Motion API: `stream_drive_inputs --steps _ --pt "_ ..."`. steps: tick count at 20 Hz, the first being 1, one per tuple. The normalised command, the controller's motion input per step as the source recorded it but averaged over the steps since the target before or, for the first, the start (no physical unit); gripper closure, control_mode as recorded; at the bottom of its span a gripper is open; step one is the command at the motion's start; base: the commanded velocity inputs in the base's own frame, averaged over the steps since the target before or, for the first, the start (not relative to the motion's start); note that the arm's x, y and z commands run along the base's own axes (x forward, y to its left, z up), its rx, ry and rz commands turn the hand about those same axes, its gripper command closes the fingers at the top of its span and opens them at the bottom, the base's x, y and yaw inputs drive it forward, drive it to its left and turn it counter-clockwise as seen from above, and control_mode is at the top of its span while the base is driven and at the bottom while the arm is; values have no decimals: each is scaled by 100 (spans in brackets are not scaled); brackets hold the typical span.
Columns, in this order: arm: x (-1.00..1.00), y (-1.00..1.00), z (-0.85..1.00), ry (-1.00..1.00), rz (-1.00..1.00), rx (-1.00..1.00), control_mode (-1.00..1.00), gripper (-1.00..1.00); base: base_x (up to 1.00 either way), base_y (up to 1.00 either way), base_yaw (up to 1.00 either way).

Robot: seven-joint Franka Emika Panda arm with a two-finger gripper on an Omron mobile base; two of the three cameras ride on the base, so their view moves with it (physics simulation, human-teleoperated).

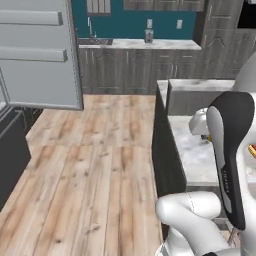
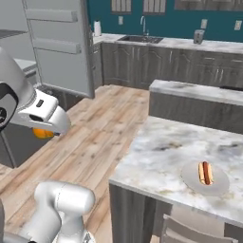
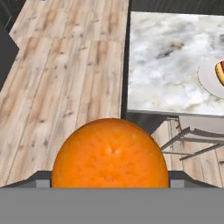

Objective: Pick up the pear and orange from the fridge and place one fruit on each plate on the dining counter.

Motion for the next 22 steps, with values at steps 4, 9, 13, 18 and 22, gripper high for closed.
stream_drive_inputs --steps 4,9,13,18,22 --pt "0 0 0 0 0 0 100 100 -51 -100 -26" --pt "0 0 0 0 0 0 100 100 -7 -99 -34" --pt "0 0 0 0 0 0 100 100 36 -89 -39" --pt "0 0 0 0 0 0 100 100 -73 -81 -27" --pt "0 0 0 0 0 0 100 100 -95 -92 -13"
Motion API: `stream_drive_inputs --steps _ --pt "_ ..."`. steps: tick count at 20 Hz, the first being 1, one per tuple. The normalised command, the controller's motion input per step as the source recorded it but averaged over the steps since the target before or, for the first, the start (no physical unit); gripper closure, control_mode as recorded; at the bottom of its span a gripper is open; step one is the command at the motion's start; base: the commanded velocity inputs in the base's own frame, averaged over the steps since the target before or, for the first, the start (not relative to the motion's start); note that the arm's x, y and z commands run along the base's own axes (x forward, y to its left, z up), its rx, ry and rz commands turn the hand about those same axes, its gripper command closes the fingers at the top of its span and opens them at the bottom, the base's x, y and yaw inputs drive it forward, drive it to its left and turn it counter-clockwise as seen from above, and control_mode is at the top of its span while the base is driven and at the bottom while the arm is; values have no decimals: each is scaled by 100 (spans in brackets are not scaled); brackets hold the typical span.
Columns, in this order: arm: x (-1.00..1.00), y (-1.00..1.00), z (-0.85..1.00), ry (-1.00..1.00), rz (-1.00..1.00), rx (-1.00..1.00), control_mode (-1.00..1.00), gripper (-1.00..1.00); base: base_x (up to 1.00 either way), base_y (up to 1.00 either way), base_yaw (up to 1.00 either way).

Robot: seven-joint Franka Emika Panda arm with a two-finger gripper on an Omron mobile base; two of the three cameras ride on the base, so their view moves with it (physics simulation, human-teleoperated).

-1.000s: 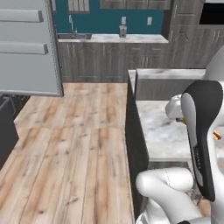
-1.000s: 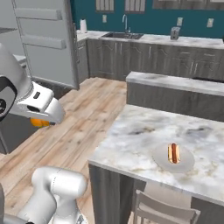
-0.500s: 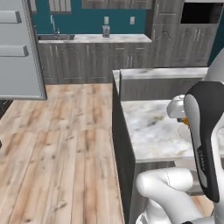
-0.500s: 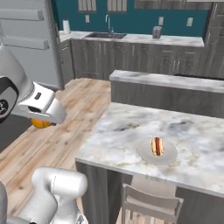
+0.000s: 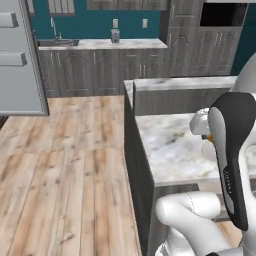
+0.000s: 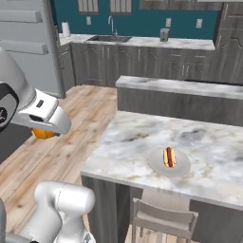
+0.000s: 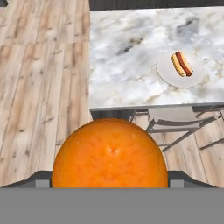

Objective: Pick up the pear and orange from the fridge and place one fruit on each plate on the dining counter.

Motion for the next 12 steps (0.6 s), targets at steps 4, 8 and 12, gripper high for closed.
stream_drive_inputs --steps 4,8,12 --pt "0 0 0 0 0 0 100 100 -100 -85 -7" --pt "0 0 0 0 0 0 100 100 -95 -1 17" --pt "0 0 0 0 0 0 100 100 -71 -39 4"
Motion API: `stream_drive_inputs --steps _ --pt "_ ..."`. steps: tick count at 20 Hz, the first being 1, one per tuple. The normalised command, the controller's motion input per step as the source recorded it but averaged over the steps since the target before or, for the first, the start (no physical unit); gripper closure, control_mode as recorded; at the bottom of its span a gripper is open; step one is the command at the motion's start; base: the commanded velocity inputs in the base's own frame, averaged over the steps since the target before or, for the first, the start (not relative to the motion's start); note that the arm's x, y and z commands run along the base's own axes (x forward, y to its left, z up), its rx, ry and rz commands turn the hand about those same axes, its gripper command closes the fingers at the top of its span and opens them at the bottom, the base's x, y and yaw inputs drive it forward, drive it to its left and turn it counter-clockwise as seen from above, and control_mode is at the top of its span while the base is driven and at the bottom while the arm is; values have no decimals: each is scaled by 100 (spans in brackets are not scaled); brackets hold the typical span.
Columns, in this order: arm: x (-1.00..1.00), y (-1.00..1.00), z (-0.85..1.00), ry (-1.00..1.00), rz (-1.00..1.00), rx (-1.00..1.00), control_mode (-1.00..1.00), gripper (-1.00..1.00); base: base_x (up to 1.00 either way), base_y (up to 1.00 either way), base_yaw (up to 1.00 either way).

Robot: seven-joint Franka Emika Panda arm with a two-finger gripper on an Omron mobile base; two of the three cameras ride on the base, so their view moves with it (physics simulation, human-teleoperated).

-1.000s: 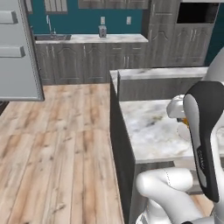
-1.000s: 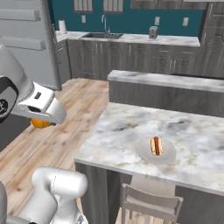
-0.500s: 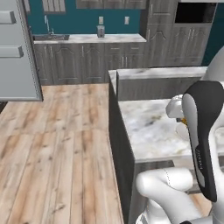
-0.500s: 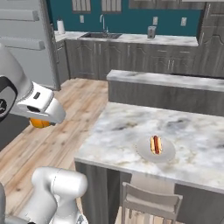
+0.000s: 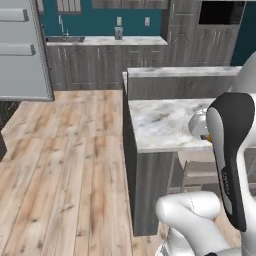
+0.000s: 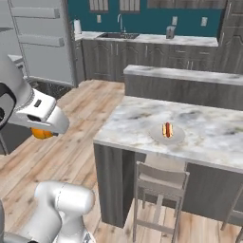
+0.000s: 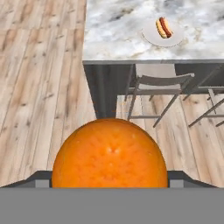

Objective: Pick up the pear and orange from the fridge and place one fruit on each plate on the dining counter.

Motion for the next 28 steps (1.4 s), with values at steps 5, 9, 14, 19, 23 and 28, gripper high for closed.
stream_drive_inputs --steps 5,9,14,19,23,28 --pt "0 0 0 0 0 0 100 100 8 -81 -9" --pt "0 0 0 0 0 0 100 100 72 -42 -9" --pt "0 0 0 0 0 0 100 100 100 -14 -6" --pt "40 -22 -1 5 -3 7 -100 100 60 -20 -4" --pt "100 -66 -34 29 -10 21 -100 100 0 0 0" --pt "95 -63 -89 40 -5 17 -100 100 0 0 0"
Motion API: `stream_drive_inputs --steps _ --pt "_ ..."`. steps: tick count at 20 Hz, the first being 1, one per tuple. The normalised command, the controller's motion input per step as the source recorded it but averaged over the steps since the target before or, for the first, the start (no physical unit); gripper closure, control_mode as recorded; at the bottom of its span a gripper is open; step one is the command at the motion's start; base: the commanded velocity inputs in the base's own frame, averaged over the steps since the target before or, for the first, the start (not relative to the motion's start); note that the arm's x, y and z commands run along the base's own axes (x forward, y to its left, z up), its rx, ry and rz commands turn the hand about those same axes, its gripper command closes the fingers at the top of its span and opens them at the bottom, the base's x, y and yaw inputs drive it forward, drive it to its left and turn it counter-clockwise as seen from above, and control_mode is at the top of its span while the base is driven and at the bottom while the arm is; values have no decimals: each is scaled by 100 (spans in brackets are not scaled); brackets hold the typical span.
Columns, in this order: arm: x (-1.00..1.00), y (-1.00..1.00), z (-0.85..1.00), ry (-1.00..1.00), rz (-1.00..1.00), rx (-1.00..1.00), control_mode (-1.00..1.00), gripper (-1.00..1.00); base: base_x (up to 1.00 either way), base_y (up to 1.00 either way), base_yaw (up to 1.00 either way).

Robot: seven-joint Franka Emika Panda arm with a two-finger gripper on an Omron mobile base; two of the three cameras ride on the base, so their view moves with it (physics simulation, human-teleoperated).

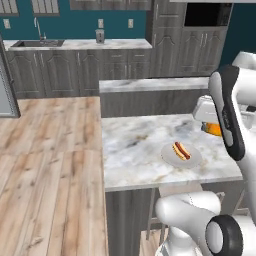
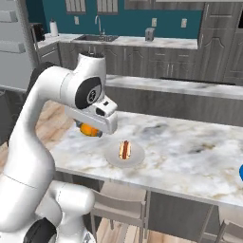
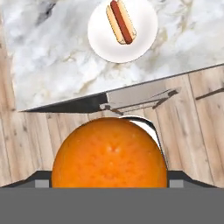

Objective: Pick up the pear and orange from the fridge and place one fruit on each plate on the dining counter.

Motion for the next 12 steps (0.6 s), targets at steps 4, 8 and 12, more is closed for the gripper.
stream_drive_inputs --steps 4,8,12 --pt "70 -49 -98 32 -4 9 -100 100 0 0 0" --pt "69 -23 -84 20 -13 2 -100 100 0 0 0" --pt "77 1 -76 6 -3 -1 -100 100 0 0 0"
